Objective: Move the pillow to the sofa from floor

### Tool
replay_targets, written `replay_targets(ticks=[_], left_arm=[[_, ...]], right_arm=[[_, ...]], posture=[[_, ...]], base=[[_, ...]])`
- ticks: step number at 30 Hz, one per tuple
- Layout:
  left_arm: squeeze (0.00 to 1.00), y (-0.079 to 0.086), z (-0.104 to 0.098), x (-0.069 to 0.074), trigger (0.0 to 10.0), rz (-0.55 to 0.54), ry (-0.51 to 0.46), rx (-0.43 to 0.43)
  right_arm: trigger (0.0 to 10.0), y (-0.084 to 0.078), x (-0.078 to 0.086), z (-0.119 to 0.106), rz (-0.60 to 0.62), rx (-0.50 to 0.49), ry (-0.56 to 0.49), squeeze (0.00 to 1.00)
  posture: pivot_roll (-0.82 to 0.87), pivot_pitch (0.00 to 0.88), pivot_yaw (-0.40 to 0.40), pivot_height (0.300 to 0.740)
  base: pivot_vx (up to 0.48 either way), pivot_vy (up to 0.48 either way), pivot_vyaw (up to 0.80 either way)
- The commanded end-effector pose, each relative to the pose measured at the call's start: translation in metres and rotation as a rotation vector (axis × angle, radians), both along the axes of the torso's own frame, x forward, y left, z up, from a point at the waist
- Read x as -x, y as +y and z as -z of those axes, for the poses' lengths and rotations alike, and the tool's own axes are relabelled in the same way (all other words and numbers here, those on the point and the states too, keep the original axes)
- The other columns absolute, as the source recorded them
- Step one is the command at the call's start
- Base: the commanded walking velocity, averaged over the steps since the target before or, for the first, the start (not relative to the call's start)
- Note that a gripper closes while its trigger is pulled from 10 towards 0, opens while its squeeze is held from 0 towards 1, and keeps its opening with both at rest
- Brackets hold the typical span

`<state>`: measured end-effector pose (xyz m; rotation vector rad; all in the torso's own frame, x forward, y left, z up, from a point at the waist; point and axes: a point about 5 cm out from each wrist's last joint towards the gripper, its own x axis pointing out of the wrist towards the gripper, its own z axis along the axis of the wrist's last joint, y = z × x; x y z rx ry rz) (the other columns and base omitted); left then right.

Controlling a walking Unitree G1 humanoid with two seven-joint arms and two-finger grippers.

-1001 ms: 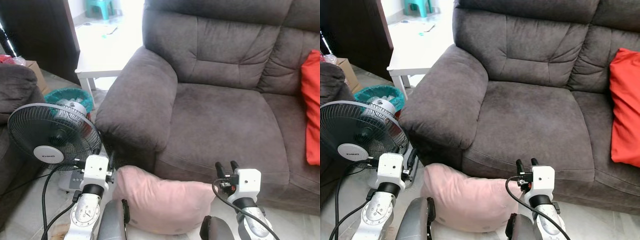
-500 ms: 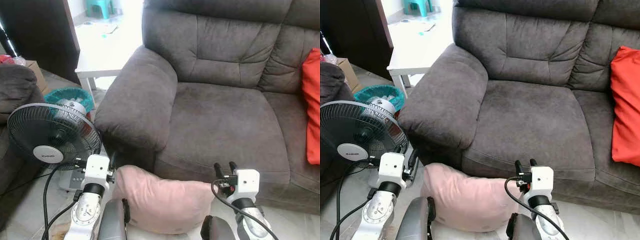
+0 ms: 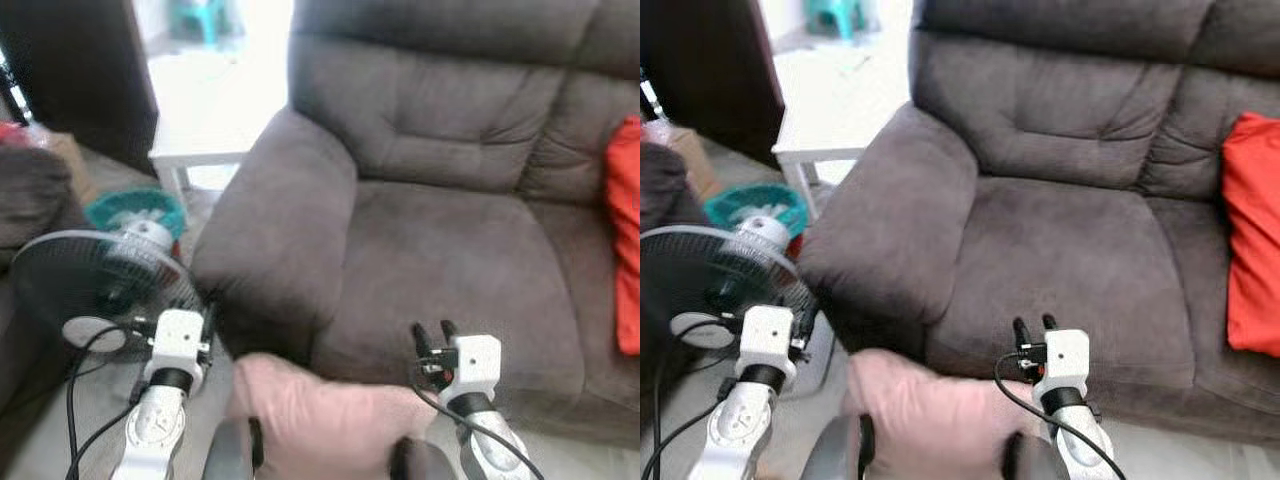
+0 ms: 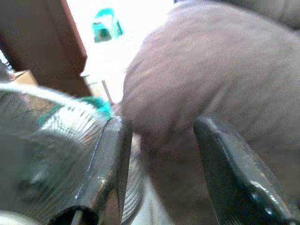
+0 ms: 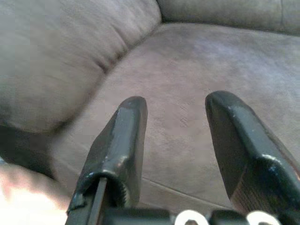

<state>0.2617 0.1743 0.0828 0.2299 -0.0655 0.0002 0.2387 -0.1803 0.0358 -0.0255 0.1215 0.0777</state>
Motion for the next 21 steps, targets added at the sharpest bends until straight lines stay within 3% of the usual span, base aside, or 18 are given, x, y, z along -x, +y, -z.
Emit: replay_targets(ticks=[1, 7, 9, 13, 14, 15, 21], left_arm=[[0.0, -0.004, 0.006, 0.003, 10.0, 0.032, 0.022, -0.008], [0.0, -0.011, 0.011, 0.006, 10.0, 0.112, 0.057, -0.02], [0.0, -0.007, 0.025, 0.012, 10.0, 0.129, 0.14, -0.022], [0.0, -0.006, 0.032, 0.017, 10.0, 0.158, 0.189, -0.025], [0.0, -0.001, 0.046, 0.022, 10.0, 0.157, 0.287, -0.024], [0.0, 0.002, 0.051, 0.024, 10.0, 0.153, 0.313, -0.024], [0.0, 0.019, 0.065, 0.018, 10.0, 0.07, 0.379, 0.026]], right_arm=[[10.0, -0.003, 0.005, 0.006, 0.017, -0.001, 0.03, 0.0], [10.0, -0.003, 0.005, 0.007, 0.016, -0.003, 0.035, 0.0], [10.0, -0.003, 0.005, 0.008, 0.018, -0.004, 0.037, 0.0], [10.0, -0.003, 0.005, 0.009, 0.018, -0.003, 0.04, 0.0], [10.0, -0.004, 0.006, 0.009, 0.019, -0.003, 0.043, 0.0], [10.0, -0.004, 0.006, 0.01, 0.019, -0.003, 0.044, 0.0], [10.0, -0.004, 0.005, 0.009, 0.017, -0.005, 0.043, 0.0]], posture=[[0.1, 0.032, -0.057, 0.529], [0.1, 0.03, -0.057, 0.529], [0.1, 0.032, -0.056, 0.529], [0.1, 0.033, -0.057, 0.529], [0.11, 0.033, -0.057, 0.529], [0.11, 0.033, -0.057, 0.529], [0.1, 0.034, -0.064, 0.529]], base=[[0.0, 0.0, 0.0], [0.0, 0.0, 0.0], [0.0, 0.0, 0.0], [0.0, 0.0, 0.0], [0.0, 0.0, 0.0], [0.0, 0.0, 0.0], [0.0, 0.0, 0.0]])
